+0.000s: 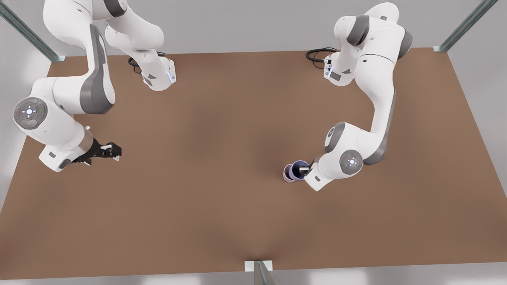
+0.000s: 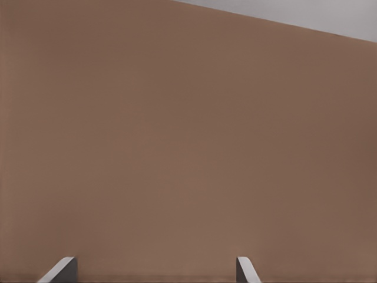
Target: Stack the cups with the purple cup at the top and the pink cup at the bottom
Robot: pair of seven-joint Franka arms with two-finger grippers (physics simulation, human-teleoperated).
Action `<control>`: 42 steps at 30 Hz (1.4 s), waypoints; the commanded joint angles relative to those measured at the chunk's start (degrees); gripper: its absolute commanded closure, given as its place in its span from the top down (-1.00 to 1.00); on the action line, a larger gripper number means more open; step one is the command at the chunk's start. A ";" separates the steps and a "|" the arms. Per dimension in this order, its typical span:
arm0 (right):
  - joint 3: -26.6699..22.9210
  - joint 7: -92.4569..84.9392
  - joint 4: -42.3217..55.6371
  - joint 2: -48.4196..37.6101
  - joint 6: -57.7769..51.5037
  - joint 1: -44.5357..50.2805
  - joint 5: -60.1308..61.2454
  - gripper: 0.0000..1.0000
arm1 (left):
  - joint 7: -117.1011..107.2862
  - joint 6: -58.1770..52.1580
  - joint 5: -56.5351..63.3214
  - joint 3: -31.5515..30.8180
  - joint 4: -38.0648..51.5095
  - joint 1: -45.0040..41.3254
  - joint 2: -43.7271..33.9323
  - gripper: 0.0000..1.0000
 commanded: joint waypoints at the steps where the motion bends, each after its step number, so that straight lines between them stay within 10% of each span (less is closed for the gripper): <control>1: 0.08 0.80 0.14 -0.05 -1.36 0.03 0.10 1.00 | -9.28 1.41 -0.91 -0.02 -0.04 -0.11 0.00 -0.57; 26: 0.17 0.80 1.02 0.21 -1.27 0.12 0.10 1.00 | -8.58 2.90 -0.21 0.07 -2.24 -0.72 1.94 -0.57; 27: 0.17 0.98 1.19 0.21 -1.27 0.30 0.10 1.00 | -8.58 2.90 -0.21 -0.02 -2.24 -0.72 2.20 -0.42; 28: 0.17 0.98 1.28 0.21 -1.27 0.30 0.10 1.00 | -8.49 2.90 -0.21 -0.02 -2.24 -0.72 2.29 0.23; 42: 0.26 0.80 1.37 0.30 -0.74 0.30 0.10 1.00 | -8.49 3.61 -0.30 -0.02 -2.77 -0.72 3.08 0.04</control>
